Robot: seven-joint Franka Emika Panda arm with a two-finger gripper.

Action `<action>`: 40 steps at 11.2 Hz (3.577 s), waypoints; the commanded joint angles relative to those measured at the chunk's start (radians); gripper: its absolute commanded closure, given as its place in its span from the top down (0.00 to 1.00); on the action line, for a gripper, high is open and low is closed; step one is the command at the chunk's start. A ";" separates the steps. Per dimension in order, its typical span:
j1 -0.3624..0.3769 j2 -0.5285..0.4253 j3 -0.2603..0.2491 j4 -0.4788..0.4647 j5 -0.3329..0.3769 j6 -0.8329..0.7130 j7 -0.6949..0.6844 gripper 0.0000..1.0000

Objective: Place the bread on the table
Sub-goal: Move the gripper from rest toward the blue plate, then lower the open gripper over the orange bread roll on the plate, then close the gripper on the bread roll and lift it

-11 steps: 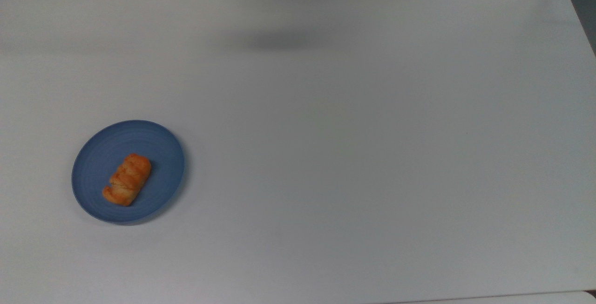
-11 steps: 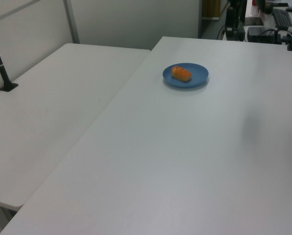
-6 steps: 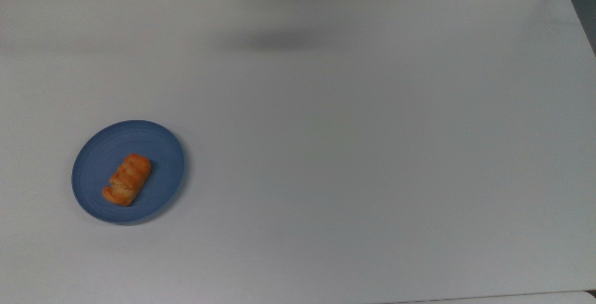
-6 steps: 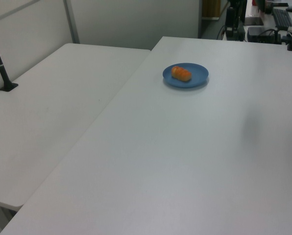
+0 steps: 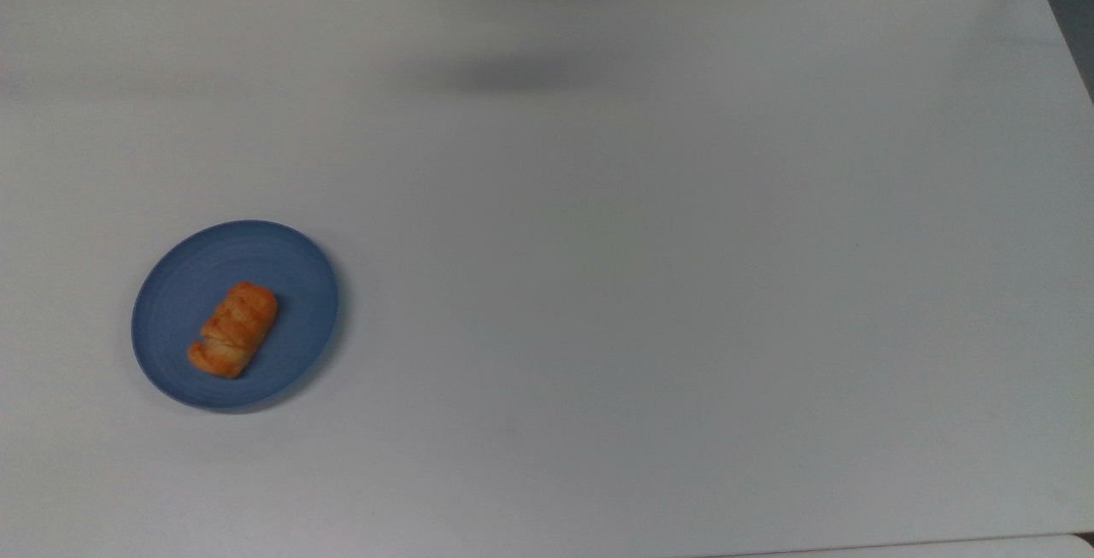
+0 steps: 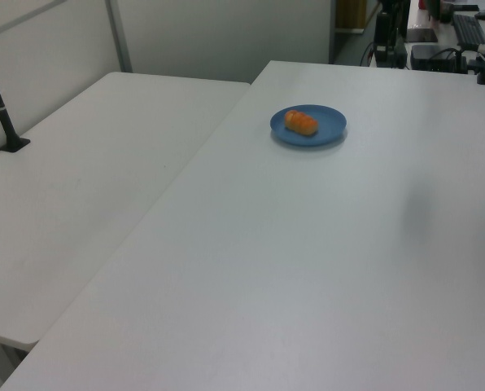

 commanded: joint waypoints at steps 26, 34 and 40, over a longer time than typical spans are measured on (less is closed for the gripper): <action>-0.221 0.654 -0.004 0.171 -0.011 0.961 0.334 1.00; -0.204 0.734 0.001 0.165 -0.020 1.094 0.402 1.00; -0.204 0.730 0.001 0.160 -0.021 1.094 0.397 0.43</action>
